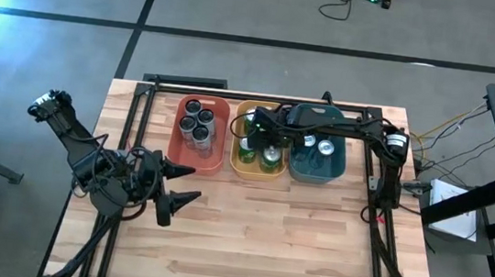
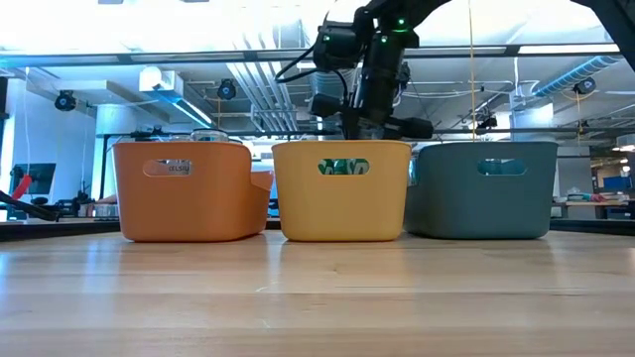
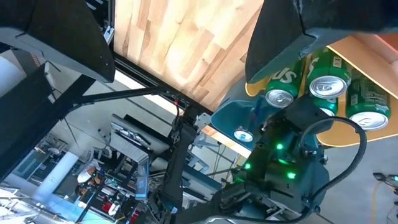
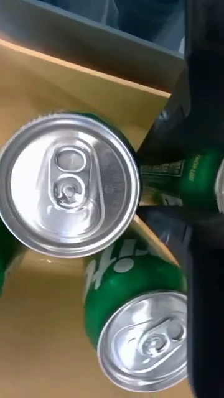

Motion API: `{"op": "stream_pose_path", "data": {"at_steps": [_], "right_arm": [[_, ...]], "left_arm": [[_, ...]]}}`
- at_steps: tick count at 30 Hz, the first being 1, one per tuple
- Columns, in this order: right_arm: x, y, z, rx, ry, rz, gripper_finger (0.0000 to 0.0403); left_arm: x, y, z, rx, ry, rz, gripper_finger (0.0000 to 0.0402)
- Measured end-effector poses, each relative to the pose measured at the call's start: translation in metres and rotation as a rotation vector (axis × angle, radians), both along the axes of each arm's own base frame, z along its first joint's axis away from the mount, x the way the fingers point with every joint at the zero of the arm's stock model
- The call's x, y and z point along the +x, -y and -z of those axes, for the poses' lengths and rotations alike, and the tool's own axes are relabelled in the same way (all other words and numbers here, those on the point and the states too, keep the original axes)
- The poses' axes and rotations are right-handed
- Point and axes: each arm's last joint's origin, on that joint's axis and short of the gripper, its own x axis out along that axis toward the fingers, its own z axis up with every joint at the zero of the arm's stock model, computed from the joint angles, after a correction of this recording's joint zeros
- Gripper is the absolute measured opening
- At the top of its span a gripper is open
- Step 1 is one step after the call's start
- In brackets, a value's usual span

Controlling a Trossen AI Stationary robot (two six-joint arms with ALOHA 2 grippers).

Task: Sort soda cans
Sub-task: Put the green soda can into the yellow bin, then return to Home Position

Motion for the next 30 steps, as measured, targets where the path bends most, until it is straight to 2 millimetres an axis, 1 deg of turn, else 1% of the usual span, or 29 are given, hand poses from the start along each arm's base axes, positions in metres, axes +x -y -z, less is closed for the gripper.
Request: {"op": "stream_pose_path", "data": {"at_steps": [5, 7, 9, 12, 15, 20, 22, 24, 26, 30], "right_arm": [[0.0, -0.001, 0.001, 0.02, 0.004, -0.034, 0.0062], [0.001, -0.002, -0.001, 0.036, 0.012, -0.067, 0.0054], [0.003, -0.002, -0.007, 0.035, 0.027, -0.093, 0.0056], [0.004, -0.002, -0.02, 0.011, 0.059, -0.122, 0.0076], [0.004, 0.0, -0.032, -0.011, 0.09, -0.146, 0.0106], [0.009, 0.001, -0.04, -0.035, 0.131, -0.168, 0.0156], [0.011, -0.001, -0.043, -0.057, 0.138, -0.217, 0.0173], [0.011, -0.006, -0.051, -0.092, 0.14, -0.272, 0.0188], [0.007, -0.015, -0.063, -0.131, 0.145, -0.343, 0.02], [-0.007, -0.037, -0.097, -0.237, 0.187, -0.536, 0.0217]], "left_arm": [[0.0, 0.0, 0.0, -0.005, -0.001, 0.005, 0.0345], [0.0, 0.0, 0.0, -0.005, -0.001, 0.005, 0.0345], [0.0, 0.0, 0.0, -0.004, -0.002, 0.006, 0.0345], [-0.002, -0.002, -0.001, -0.007, -0.001, 0.005, 0.0345], [-0.005, -0.004, -0.002, -0.004, -0.005, 0.005, 0.0345], [-0.009, -0.008, -0.003, 0.004, -0.015, 0.004, 0.0345], [-0.012, -0.01, -0.003, -0.003, -0.022, 0.0, 0.0345], [-0.016, -0.013, -0.003, -0.011, -0.031, -0.002, 0.0345], [-0.021, -0.016, -0.003, -0.014, -0.047, -0.001, 0.0345], [-0.029, -0.02, -0.001, 0.0, -0.1, 0.06, 0.0345]]}}
